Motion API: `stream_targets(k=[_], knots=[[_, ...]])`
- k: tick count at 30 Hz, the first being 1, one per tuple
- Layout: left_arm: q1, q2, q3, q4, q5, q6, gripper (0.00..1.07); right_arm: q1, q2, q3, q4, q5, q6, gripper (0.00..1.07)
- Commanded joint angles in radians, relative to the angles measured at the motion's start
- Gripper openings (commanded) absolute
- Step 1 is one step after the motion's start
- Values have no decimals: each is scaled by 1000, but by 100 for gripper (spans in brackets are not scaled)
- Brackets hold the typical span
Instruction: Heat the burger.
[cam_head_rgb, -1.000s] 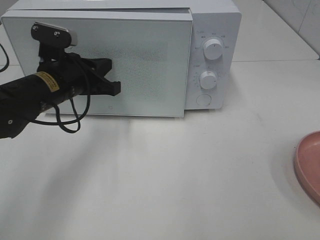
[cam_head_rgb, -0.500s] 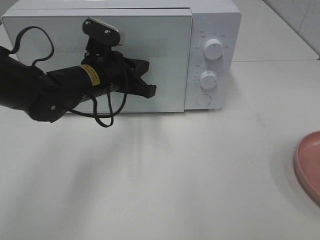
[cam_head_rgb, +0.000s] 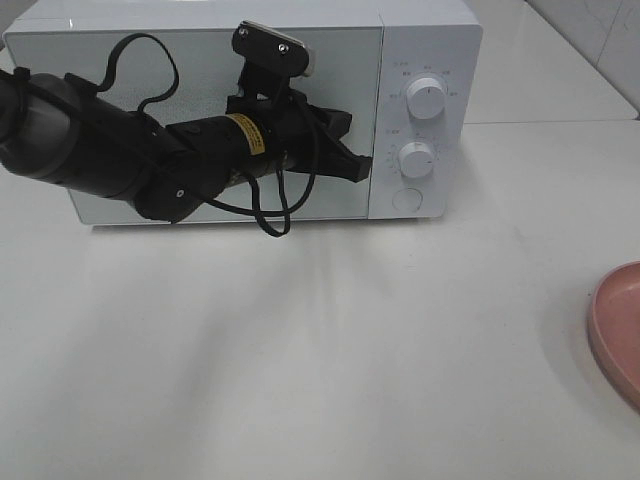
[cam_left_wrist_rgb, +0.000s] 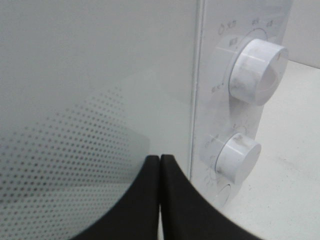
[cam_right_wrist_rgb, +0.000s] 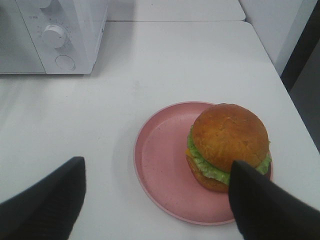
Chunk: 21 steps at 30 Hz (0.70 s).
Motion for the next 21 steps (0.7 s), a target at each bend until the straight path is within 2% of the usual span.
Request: stream_targets(k=[1, 4, 6, 9, 11, 14, 15, 16, 17, 18, 19, 20, 21], knots=[[18, 8, -47, -49, -36, 11, 0, -8, -25, 4, 1, -8, -6, 76], [-17, 2, -47, -40, -19, 11, 0, -8, -25, 4, 1, -8, -6, 76], [-71, -24, -47, -37, 79, 12, 0, -8, -25, 4, 1, -8, -6, 76], [-80, -29, -47, -37, 110, 12, 0, -8, -25, 4, 1, -8, -6, 76], [-121, -79, -44, -41, 275, 10, 0, -8, -25, 4, 1, -8, -6, 76], [-131, -89, -44, -41, 315, 12, 3, -8, -25, 4, 1, -8, -6, 76], [-149, -116, -44, -41, 407, 12, 19, -8, -25, 4, 1, -8, -6, 76], [-167, -143, -44, -41, 504, 12, 49, -8, -25, 4, 1, -8, -6, 76], [-167, -143, -44, -41, 504, 12, 49, -8, -25, 4, 1, -8, -6, 76], [-175, -154, -44, -41, 542, 12, 67, -8, -25, 4, 1, -8, -6, 76], [-191, -178, -44, -41, 624, 12, 96, -8, -25, 4, 1, -8, -6, 76], [-191, -178, -44, -41, 624, 12, 96, -8, -25, 4, 1, -8, -6, 76], [-202, -198, -44, -49, 713, 11, 102, -8, -25, 4, 1, -8, -6, 76]])
